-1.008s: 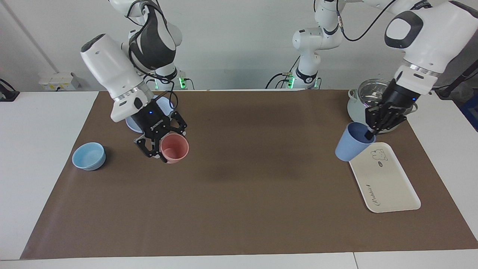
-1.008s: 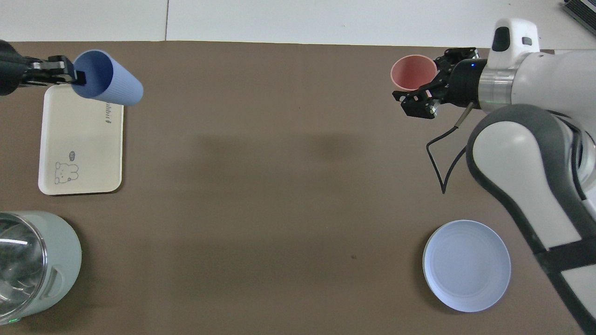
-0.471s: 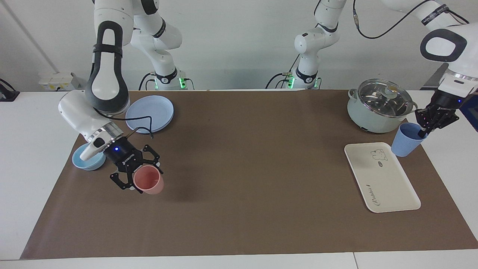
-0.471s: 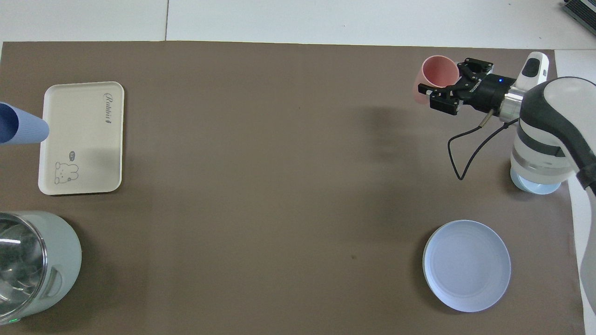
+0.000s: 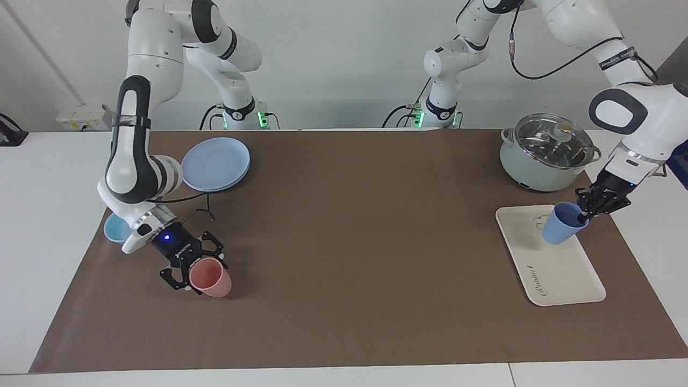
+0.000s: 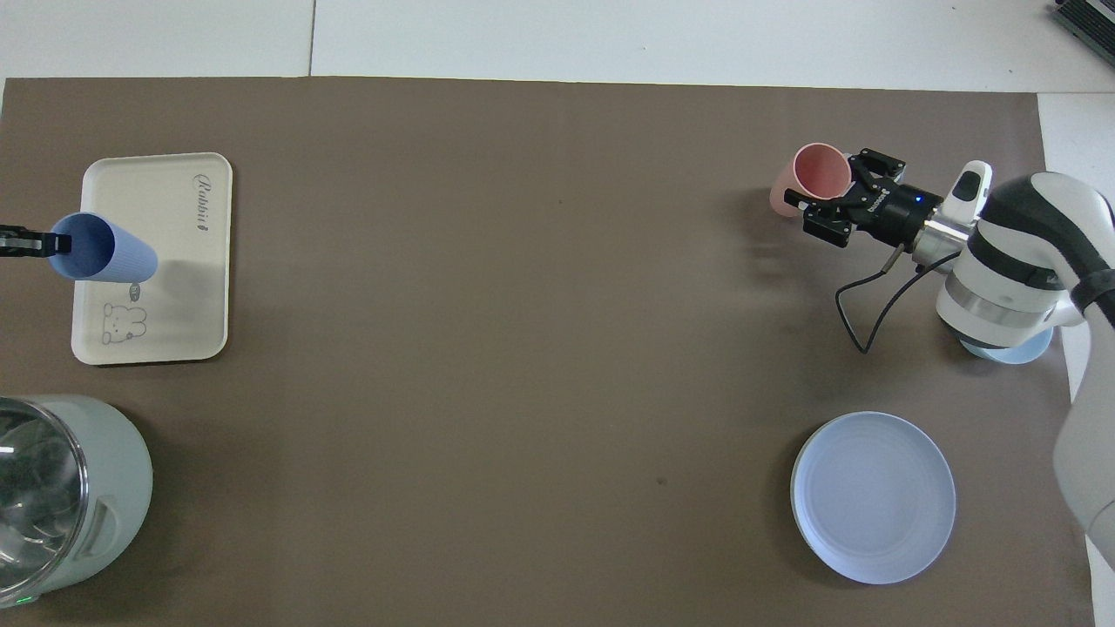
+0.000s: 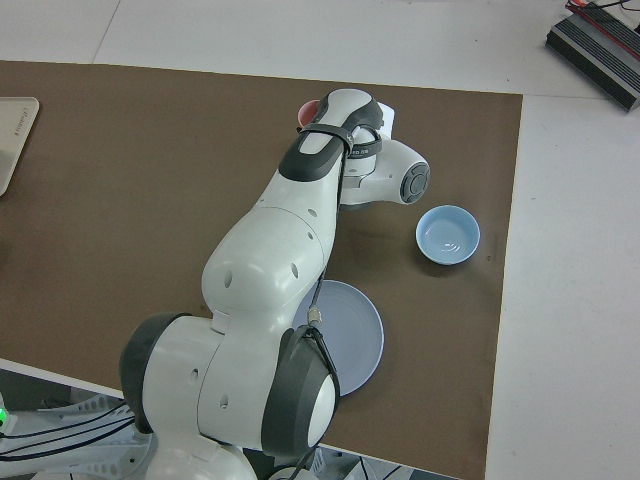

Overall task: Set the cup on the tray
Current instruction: 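Lower the blue cup onto the tray while the right gripper lowers the pink cup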

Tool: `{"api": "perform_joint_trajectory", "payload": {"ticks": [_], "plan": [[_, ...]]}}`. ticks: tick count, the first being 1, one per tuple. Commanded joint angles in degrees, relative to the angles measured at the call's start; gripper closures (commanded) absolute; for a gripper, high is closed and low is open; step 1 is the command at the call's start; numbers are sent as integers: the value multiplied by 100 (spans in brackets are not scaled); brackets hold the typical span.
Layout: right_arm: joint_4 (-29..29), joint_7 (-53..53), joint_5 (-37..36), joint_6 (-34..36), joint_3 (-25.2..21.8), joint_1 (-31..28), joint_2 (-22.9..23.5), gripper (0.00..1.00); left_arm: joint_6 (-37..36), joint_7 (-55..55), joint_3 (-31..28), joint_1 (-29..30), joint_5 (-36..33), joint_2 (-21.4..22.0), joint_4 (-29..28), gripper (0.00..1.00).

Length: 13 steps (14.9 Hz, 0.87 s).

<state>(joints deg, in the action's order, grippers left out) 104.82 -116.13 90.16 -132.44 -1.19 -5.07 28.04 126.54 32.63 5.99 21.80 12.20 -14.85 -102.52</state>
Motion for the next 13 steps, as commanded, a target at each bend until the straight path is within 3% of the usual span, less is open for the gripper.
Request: {"api": "perform_joint_trajectory", "payload": {"ticks": [1,4,5,6,7,8,9,11,13], "plan": [[258,-576,326,201,75,-179,-97,100,414,-275,-10,-79,-86,-342,-22,100],[328,-683,371,175,67,-161,-97,100,450,-336,-10,-132,220,-361,22,100],[337,-692,371,149,67,-161,-97,100,476,-327,-19,-132,361,-361,31,94],[346,-788,371,122,67,-152,-97,8,537,-336,-19,-132,380,-369,74,67],[346,-841,371,87,67,-144,-97,0,538,-345,-19,-132,380,-369,101,45],[363,-850,371,87,67,-143,-97,0,529,-354,-19,-132,380,-369,153,10],[364,-850,362,122,67,-152,-105,0,442,-354,-19,-132,371,-361,223,0],[329,-850,353,140,67,-126,-149,0,-65,-415,-19,-167,345,-299,504,0],[311,-815,353,122,67,-100,-245,0,-1109,-773,-54,-290,266,-255,1091,0]]}}
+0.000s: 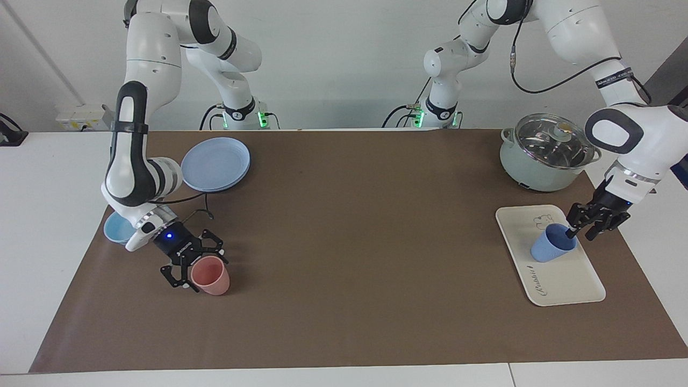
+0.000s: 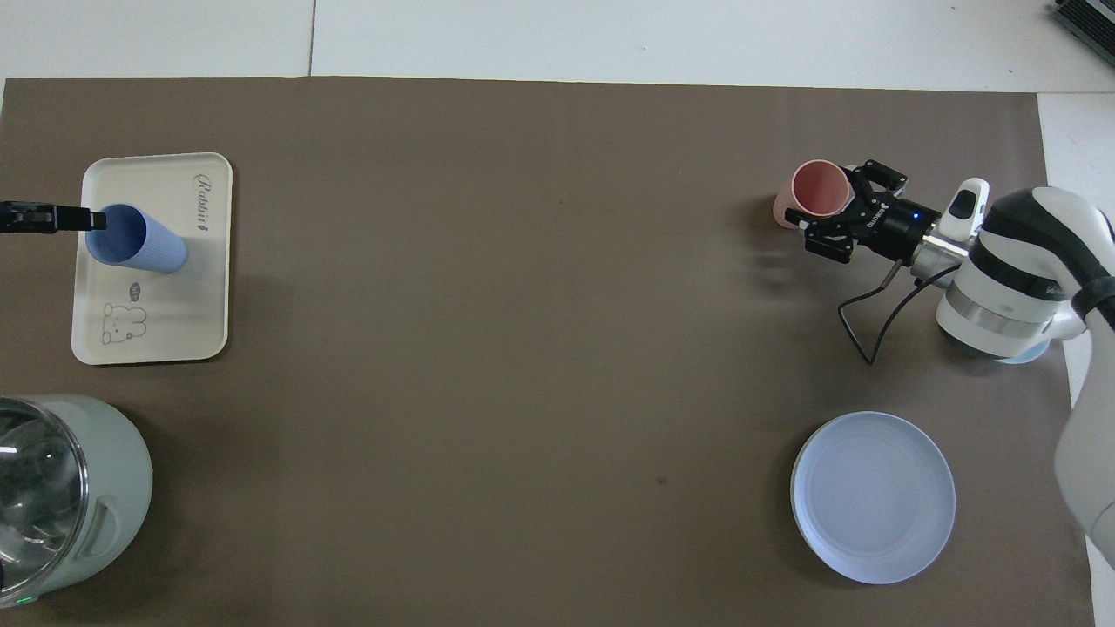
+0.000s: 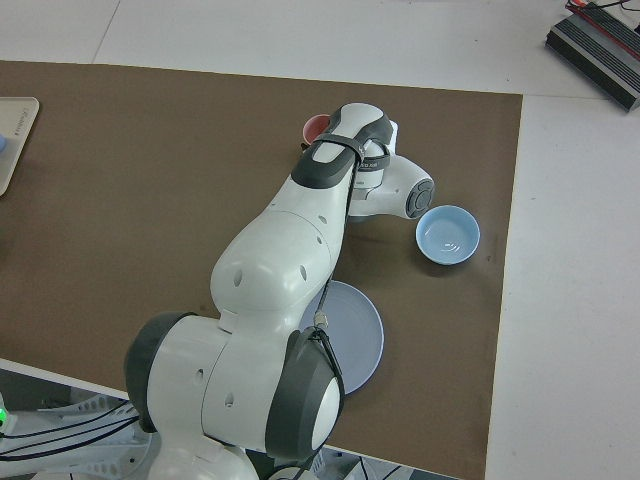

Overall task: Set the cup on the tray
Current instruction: 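Open the left gripper on the blue cup while the right gripper releases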

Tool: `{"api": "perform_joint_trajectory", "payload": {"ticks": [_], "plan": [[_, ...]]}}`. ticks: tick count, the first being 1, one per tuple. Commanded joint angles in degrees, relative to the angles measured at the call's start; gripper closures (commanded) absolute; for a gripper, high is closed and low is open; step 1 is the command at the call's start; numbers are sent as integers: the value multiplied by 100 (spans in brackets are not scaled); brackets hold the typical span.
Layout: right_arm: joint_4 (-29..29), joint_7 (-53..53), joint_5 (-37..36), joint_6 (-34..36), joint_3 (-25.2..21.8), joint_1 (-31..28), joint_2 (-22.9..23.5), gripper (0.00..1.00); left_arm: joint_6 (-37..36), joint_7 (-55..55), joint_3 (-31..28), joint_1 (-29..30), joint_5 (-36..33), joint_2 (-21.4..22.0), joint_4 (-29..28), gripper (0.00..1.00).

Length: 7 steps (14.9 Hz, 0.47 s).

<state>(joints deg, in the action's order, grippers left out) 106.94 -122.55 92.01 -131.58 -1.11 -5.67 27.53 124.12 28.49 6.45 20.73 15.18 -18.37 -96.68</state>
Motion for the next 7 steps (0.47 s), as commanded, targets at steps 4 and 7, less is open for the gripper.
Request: {"api": "perform_joint_trajectory", "payload": {"ticks": [4,7], "plan": [[152,64,54,10,49,-31,-607,0,-3100,-1598,-57,-858,-1146,106,1869,0],[126,1079,-680,10,40,-13,-1090,0,-3508,-2110,-39,-1421,-1526,639,1977,0]]}}
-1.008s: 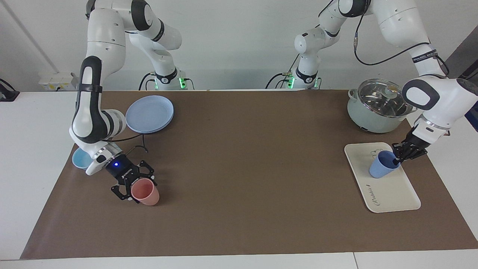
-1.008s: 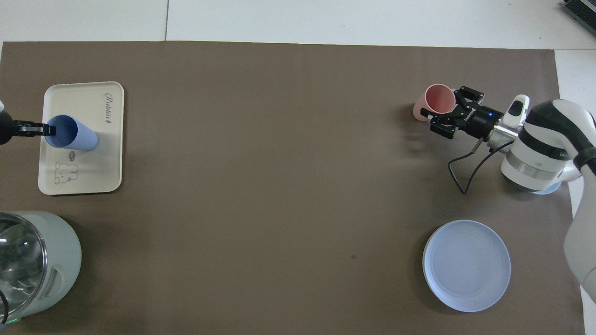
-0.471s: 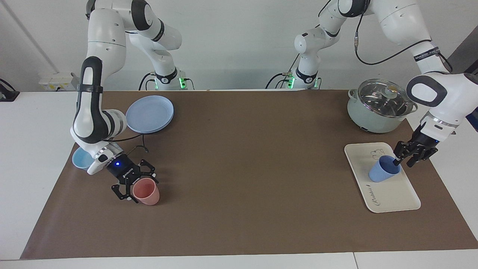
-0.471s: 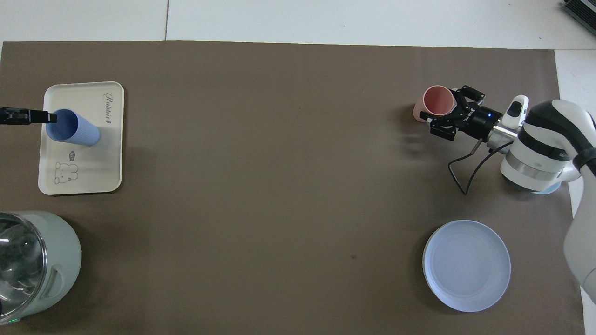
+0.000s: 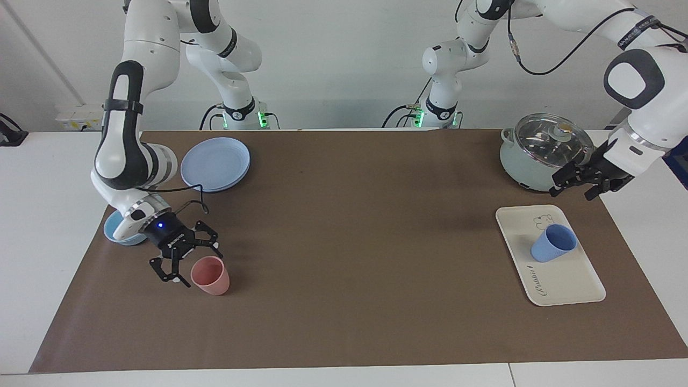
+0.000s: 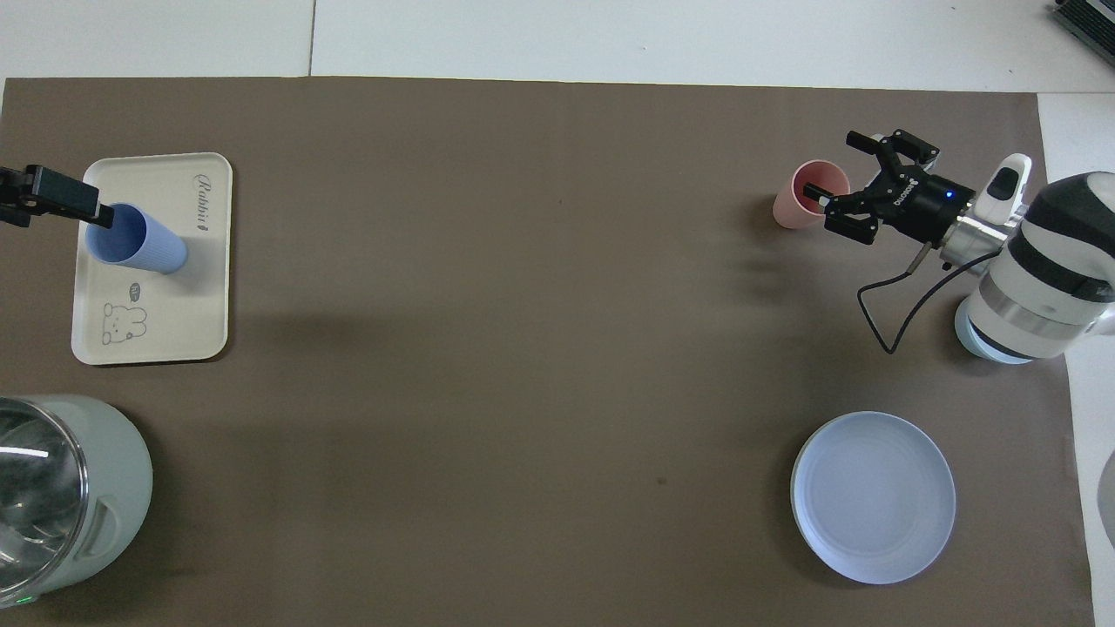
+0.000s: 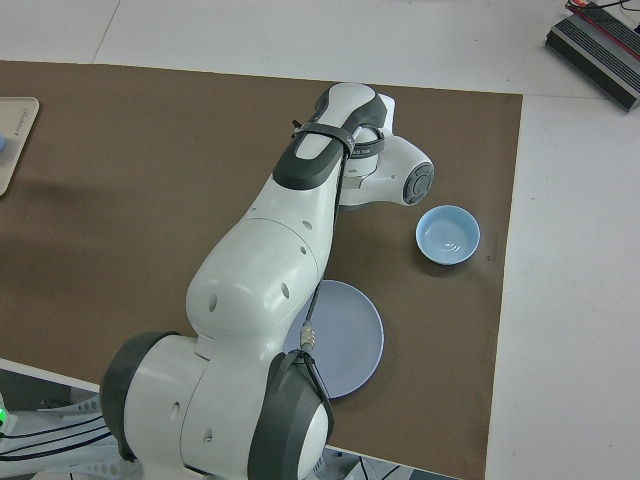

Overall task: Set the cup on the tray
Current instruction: 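Open the left gripper on the blue cup while the right gripper releases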

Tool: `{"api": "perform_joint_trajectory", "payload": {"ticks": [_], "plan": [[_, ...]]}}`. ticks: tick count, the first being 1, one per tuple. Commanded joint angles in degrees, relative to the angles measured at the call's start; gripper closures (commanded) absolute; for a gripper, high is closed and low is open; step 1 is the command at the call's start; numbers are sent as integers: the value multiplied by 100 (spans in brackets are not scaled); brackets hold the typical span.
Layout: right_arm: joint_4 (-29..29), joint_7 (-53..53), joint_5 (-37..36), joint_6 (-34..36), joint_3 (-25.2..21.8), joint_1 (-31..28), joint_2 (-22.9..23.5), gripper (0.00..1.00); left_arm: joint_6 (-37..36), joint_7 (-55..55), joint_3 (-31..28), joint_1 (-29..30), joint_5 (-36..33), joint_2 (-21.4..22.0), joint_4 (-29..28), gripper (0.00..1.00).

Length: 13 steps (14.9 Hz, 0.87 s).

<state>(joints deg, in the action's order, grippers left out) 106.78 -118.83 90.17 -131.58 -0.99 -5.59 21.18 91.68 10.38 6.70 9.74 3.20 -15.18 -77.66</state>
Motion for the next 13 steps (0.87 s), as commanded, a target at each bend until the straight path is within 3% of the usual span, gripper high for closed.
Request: {"api": "perform_joint_trajectory", "payload": {"ticks": [1,4,7,10,13], "plan": [[115,1339,-1014,19,28,-21,-622,0,-439,-325,-46,-428,-381,601,32,0],[106,2590,-2325,106,28,-38,-1053,0,-1186,-465,-46,-674,-399,1051,-47,0],[115,3775,-3318,212,29,58,-1352,0,-1258,-966,-46,-999,-679,1350,-293,0],[97,5645,-5072,264,28,365,-1791,0,-1250,-976,-37,-1140,-874,1693,-819,6],[-42,7571,-6841,851,55,603,-2161,0,-672,-949,-46,-1062,-857,1844,-1173,5]]}}
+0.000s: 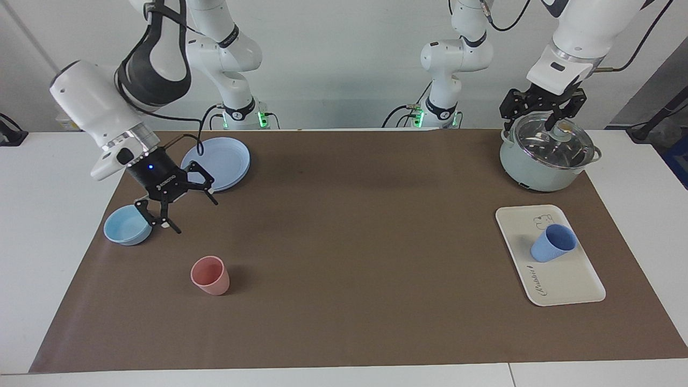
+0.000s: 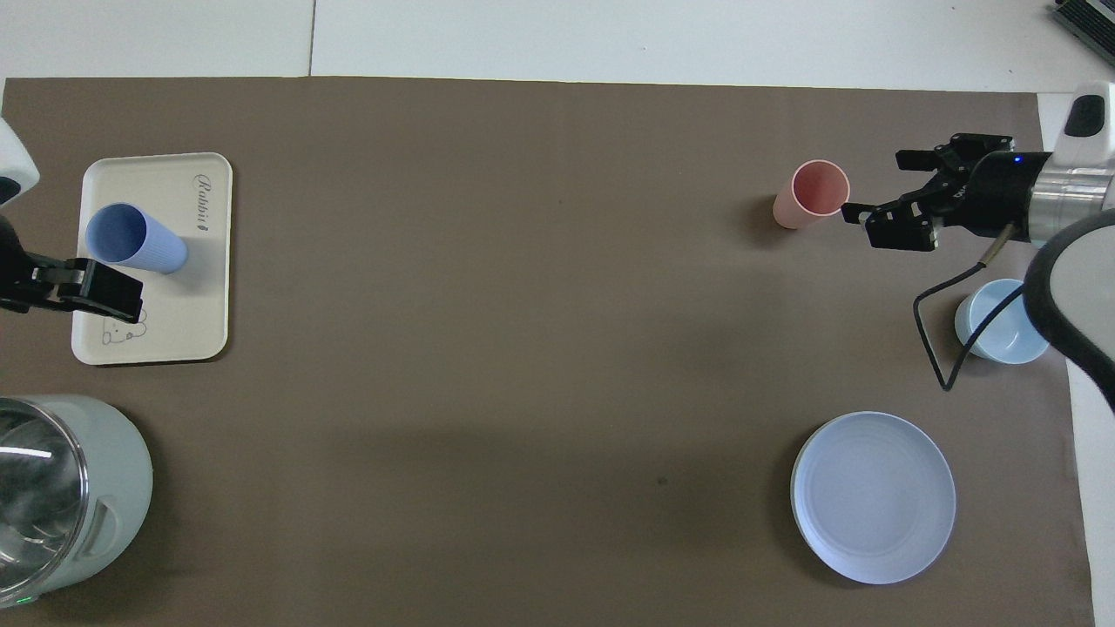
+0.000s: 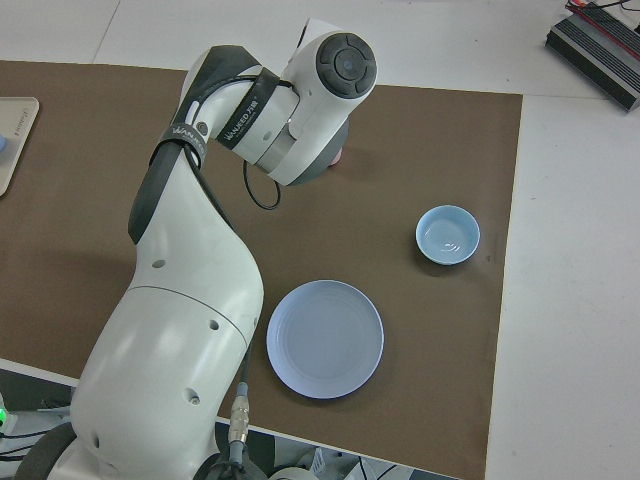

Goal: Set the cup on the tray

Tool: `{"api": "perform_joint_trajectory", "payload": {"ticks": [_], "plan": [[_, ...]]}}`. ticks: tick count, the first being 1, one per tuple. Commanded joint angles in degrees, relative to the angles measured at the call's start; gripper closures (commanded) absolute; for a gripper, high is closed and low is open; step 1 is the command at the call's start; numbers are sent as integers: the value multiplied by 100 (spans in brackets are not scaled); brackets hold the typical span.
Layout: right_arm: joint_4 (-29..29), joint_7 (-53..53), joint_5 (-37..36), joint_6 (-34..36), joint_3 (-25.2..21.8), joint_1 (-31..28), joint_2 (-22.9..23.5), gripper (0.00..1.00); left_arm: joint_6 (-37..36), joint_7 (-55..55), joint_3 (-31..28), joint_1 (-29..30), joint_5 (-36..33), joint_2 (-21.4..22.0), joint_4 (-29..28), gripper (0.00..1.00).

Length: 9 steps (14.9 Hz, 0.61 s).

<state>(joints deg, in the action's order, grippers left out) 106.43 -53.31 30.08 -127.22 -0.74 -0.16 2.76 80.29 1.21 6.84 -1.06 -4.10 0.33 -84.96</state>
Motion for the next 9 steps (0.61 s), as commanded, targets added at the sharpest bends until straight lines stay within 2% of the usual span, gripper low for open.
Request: {"api": "perform_joint_trajectory", "payload": {"ticks": [1,3,5,9], "plan": [[-148,1660,-1333,740,30,86,-372,0,661,-33,-60,27,-126,293,-469,0],[-560,2699,-2047,1390,39,95,-382,0,760,-24,-104,27,-47,284,-478,0],[-842,3508,-2549,1945,48,95,-382,0,961,-24,-139,114,337,301,-618,0],[-1142,5353,-2867,2947,74,130,-574,0,1173,-42,-139,203,533,258,-794,0]]}}
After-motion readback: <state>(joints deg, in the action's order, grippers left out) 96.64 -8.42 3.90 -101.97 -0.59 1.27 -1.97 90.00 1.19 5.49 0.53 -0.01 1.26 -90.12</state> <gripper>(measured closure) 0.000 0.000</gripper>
